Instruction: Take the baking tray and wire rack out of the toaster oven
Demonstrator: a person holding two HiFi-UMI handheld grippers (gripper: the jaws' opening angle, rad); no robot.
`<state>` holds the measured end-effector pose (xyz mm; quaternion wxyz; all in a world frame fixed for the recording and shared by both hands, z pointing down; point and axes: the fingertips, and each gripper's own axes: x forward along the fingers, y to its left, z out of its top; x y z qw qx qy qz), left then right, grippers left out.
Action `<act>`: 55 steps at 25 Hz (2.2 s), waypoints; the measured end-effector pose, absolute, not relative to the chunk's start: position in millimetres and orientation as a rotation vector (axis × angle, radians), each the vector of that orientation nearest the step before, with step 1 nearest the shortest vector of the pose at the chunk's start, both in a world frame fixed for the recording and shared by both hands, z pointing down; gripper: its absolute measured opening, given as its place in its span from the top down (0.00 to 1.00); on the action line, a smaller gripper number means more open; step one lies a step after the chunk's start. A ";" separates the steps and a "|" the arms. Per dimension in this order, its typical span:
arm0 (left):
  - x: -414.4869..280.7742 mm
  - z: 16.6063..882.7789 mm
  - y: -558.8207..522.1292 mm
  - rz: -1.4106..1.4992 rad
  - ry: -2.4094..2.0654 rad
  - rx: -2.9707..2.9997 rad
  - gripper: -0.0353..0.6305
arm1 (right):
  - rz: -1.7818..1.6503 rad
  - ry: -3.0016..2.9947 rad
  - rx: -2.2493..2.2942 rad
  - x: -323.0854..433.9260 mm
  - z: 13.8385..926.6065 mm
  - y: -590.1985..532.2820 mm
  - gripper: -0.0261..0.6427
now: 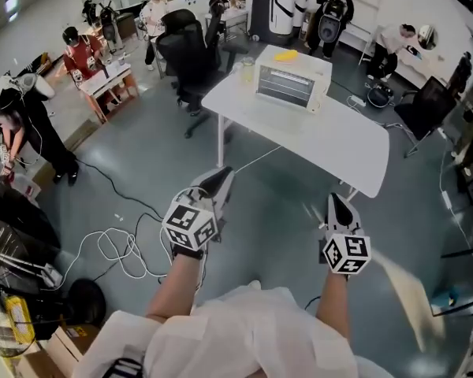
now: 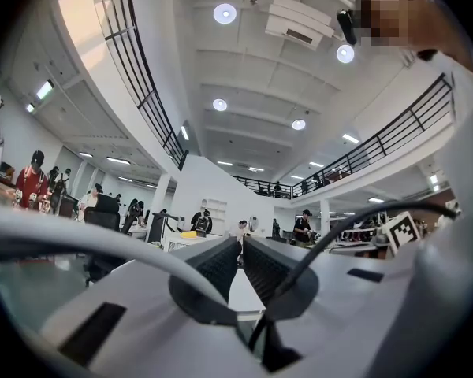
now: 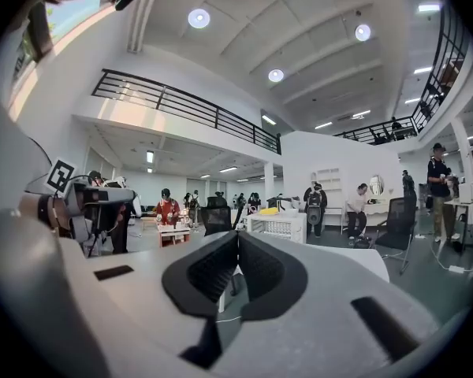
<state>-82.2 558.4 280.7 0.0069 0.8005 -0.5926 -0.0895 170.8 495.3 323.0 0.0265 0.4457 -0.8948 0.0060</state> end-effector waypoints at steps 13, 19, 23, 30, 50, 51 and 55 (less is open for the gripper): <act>-89.4 303.7 452.6 -0.201 -1.870 2.460 0.91 | 0.043 -2.760 1.268 146.3 346.8 386.0 0.93; -118.8 311.8 386.6 -0.192 -1.840 2.474 0.91 | 0.052 -2.734 1.293 116.4 354.0 325.6 0.93; -151.7 307.4 334.6 -0.211 -1.836 2.473 0.91 | 0.035 -2.720 1.307 88.0 344.5 277.0 0.93; -218.6 314.9 248.6 -0.192 -1.779 2.496 0.91 | 0.059 -2.693 1.359 23.9 350.2 196.8 0.93; -241.3 361.6 71.0 -0.028 -1.605 2.547 0.91 | 0.149 -2.594 1.391 -22.1 398.2 50.7 0.92; -238.3 362.6 58.1 -0.018 -1.604 2.548 0.91 | 0.153 -2.593 1.384 -21.8 400.6 38.5 0.92; -227.3 368.7 2.9 0.004 -1.599 2.541 0.91 | 0.160 -2.584 1.346 -23.7 411.4 -12.8 0.92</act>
